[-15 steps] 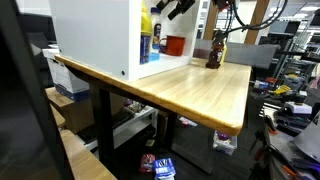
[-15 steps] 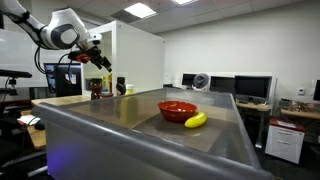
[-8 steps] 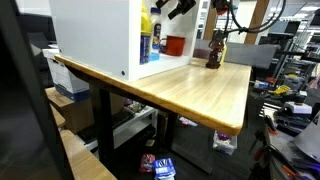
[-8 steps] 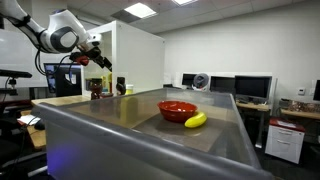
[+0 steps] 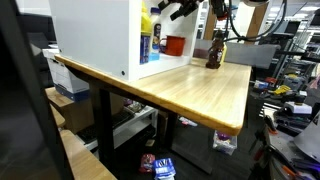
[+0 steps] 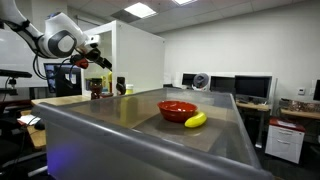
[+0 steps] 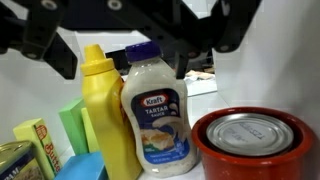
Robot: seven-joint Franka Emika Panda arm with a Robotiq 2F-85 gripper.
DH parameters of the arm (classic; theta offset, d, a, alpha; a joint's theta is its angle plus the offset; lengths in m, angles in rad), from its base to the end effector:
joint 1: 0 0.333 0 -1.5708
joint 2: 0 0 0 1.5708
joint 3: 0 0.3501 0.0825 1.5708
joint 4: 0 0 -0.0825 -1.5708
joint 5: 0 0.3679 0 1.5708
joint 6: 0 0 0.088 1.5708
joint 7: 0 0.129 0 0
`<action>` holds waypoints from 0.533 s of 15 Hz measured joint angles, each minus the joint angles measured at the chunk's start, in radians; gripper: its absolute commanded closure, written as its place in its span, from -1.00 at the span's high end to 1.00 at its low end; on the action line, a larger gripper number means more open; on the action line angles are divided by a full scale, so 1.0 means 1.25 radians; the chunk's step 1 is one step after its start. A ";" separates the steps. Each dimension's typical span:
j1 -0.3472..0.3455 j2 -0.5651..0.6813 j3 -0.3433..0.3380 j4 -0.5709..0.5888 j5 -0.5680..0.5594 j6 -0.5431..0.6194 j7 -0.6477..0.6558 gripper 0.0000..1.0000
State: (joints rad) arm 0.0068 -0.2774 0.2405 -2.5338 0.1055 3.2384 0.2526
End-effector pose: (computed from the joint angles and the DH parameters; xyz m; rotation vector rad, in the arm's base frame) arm 0.4638 0.1145 0.5210 -2.6000 0.1171 -1.3464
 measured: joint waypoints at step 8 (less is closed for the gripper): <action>-0.087 0.000 0.102 0.002 0.000 0.025 0.000 1.00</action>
State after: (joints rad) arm -0.1014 -0.2780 0.3678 -2.5313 0.1055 3.2693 0.2526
